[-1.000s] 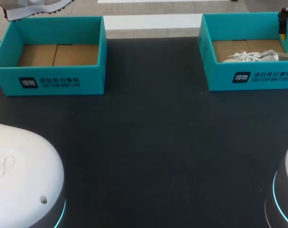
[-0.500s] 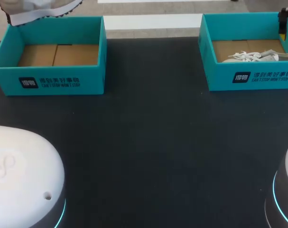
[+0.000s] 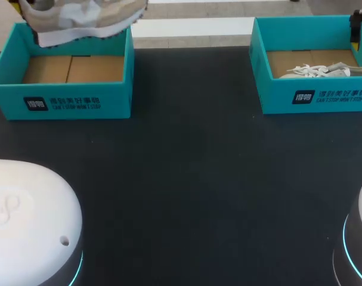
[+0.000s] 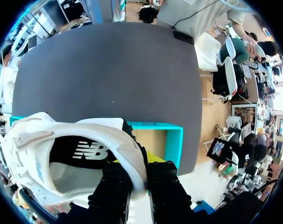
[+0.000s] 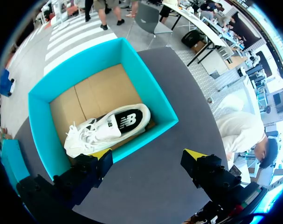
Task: Take the shoe out of the shoebox, open the shoe tongue, remove and reinsert the insole, then place the shoe into the shoebox
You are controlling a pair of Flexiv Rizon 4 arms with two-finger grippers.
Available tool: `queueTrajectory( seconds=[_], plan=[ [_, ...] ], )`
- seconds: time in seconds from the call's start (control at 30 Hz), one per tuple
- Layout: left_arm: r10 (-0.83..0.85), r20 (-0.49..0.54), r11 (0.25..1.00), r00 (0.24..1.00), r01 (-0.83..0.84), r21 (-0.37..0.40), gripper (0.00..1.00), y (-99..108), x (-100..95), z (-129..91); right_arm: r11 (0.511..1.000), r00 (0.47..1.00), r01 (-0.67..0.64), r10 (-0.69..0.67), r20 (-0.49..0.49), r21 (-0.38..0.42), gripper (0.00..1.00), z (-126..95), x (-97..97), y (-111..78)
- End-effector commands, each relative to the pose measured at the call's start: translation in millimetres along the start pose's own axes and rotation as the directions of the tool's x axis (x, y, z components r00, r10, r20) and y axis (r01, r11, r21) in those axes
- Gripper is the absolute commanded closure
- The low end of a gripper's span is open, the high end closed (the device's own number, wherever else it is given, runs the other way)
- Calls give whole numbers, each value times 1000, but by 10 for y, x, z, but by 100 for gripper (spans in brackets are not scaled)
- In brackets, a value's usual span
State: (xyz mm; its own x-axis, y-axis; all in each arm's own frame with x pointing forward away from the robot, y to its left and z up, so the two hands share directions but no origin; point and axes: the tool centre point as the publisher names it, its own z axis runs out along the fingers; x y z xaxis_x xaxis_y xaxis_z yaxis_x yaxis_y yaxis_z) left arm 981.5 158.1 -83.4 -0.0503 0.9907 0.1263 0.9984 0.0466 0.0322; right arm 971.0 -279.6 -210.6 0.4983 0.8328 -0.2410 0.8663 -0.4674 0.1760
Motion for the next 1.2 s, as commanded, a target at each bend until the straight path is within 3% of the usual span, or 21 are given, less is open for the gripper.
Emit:
queueTrajectory(
  seconds=[0.03, 0.3, 0.57, 0.87, 1.2],
  plan=[
    [2, -30, 995, 1000, -5, -95, 100, -266, -237, -62, 1000, 1000, -1, 1, -1, 0, 0, 5, 0, 6],
    [17, -85, 988, 996, -30, -150, 100, -788, -839, -43, 1000, 1000, -1, 1, -1, 0, 0, 5, 0, 6],
    [22, -75, 988, 997, -33, -148, 100, -1345, -1333, -41, 1000, 1000, -1, 1, -1, 0, 0, 5, 0, 6],
    [85, -40, 994, 996, -88, -63, 100, -1832, -1666, -2, 1000, 1000, -1, 1, -1, 0, 0, 5, 0, 6],
    [85, -40, 994, 996, -88, -63, 100, -1832, -1666, -2, 1000, 1000, -1, 1, -1, 0, 0, 5, 0, 6]
  ],
)
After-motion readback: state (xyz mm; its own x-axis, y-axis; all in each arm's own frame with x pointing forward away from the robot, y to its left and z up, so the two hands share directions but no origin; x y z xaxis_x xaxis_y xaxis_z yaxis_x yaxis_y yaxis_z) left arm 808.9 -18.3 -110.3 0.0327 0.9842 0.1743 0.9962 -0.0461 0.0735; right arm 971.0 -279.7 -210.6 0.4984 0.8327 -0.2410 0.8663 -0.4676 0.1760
